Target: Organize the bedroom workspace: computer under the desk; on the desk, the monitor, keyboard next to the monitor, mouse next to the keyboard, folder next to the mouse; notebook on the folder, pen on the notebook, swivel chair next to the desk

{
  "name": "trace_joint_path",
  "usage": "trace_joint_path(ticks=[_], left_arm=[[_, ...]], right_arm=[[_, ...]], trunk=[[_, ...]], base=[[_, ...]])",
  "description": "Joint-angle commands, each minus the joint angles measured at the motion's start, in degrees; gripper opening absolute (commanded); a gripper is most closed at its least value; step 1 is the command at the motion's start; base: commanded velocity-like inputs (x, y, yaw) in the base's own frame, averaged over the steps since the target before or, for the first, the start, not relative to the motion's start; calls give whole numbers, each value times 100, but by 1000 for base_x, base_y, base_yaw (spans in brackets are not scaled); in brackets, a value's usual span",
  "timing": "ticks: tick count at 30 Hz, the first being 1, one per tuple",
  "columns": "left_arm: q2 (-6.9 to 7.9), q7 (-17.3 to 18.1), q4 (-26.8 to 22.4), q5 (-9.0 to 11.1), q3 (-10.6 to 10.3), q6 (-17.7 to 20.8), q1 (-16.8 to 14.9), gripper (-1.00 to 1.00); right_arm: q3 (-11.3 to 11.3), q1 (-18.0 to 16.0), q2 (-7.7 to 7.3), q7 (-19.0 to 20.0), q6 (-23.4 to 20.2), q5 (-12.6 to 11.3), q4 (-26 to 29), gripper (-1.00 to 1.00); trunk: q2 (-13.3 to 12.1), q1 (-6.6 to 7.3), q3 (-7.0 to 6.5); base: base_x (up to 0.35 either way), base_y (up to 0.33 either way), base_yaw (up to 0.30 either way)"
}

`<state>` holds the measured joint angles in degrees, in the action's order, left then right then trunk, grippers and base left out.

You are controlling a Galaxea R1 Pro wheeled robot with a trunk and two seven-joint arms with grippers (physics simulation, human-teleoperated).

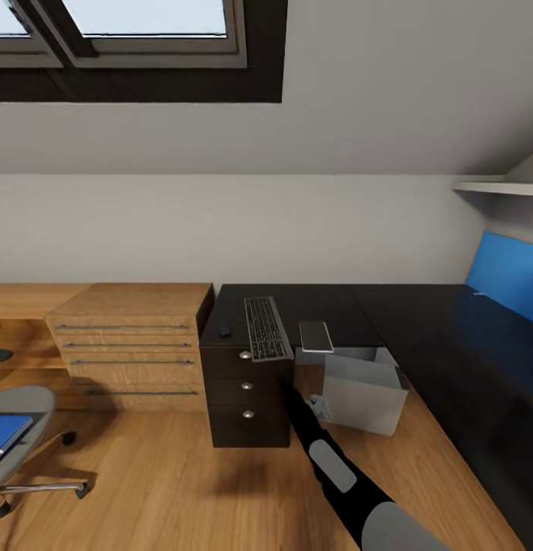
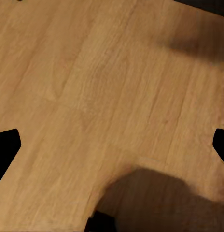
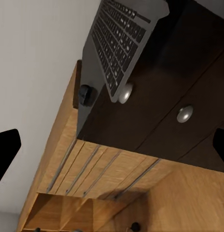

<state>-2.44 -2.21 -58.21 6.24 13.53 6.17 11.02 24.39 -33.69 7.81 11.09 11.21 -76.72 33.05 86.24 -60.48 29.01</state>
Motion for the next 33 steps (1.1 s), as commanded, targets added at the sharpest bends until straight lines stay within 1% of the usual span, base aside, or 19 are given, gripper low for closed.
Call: trace_joint_path(ticks=[1, 2, 3, 7, 11, 13, 16, 17, 19, 20, 21, 22, 23, 24, 25, 27, 29, 32, 33], left_arm=[[52, 203, -27, 77, 39, 88, 4, 100], [241, 960, -57, 170, 233, 229, 5, 100], [317, 1294, -68, 212, 340, 307, 5, 100], [461, 1890, -80, 257, 573, 541, 5, 100], [552, 2117, -129, 269, 708, 690, 5, 100], [592, 2137, -197, 275, 727, 759, 5, 100], [608, 2107, -796, 282, 749, 1214, 5, 100], [559, 2037, -1228, 277, 745, 1529, 5, 100], [468, 1896, -1704, 269, 730, 1945, 3, 100], [366, 1679, -2180, 266, 714, 2446, -1, 100], [323, 1549, -2406, 267, 708, 2722, -10, 100], [227, 1161, -2930, 280, 696, 3548, -126, 100], [144, 925, -3159, 307, 691, 4209, -394, 100], [57, 834, -3200, 351, 689, 4493, -598, 100], [1, 801, -3192, 377, 689, 4595, -692, 100], [-244, 711, -3058, 454, 687, 4810, -943, 100], [-366, 679, -2932, 477, 688, 4830, -1030, 100], [-423, 667, -2771, 493, 696, 4774, -1074, 100], [-439, 666, -2605, 495, 690, 4688, -1090, 100]], right_arm=[[34, -8, 0, 21, 57, -77, -8, 100], [23, -7, 1, 32, 96, -238, -3, 100], [19, -6, 1, 39, 109, -400, 1, 100], [19, -6, -5, 64, 126, -806, 8, 100], [23, -6, -7, 129, 129, -990, 15, 100], [26, -6, -7, 148, 130, -1015, 16, 100], [29, -6, -2, 176, 133, -1050, 17, 100], [30, -6, -1, 178, 131, -1058, 20, 100], [30, -6, 0, 180, 129, -1066, 22, 100], [30, -6, -1, 178, 125, -1072, 24, 100], [30, -6, -2, 177, 124, -1074, 24, 100], [30, -6, -9, 175, 118, -1078, 25, 100], [27, -6, -14, 181, 114, -1080, 26, 100], [25, -6, -18, 191, 112, -1083, 24, 100], [23, -6, -20, 200, 112, -1085, 21, 100], [19, -6, -23, 246, 110, -1084, 14, 100], [20, -6, -24, 300, 113, -1075, 11, 100], [21, -6, -24, 353, 115, -1068, 10, 100], [24, -6, -25, 374, 118, -1063, 9, 100]], trunk=[[45, -23, 23], [85, -45, 41], [125, -67, 59], [285, -155, 131], [446, -242, 203], [526, -286, 239], [646, -352, 293], [686, -374, 311], [767, -418, 347], [807, -440, 364], [847, -462, 382], [887, -484, 400], [927, -506, 418], [967, -528, 436], [1007, -550, 454], [1088, -594, 490], [1168, -638, 526], [1288, -704, 580], [1328, -726, 598]], base=[[0, 0, 0], [0, 0, 0], [0, 0, 0], [0, 0, 0], [0, 0, 0], [0, 0, 0], [0, 0, 0], [0, 0, 0], [0, 0, 0], [0, 0, 0], [0, 0, 0], [0, 0, 0], [0, 0, 0], [0, 0, 0], [0, 0, 0], [0, 0, 0], [0, 0, 0], [0, 0, 0], [0, 0, 0]])
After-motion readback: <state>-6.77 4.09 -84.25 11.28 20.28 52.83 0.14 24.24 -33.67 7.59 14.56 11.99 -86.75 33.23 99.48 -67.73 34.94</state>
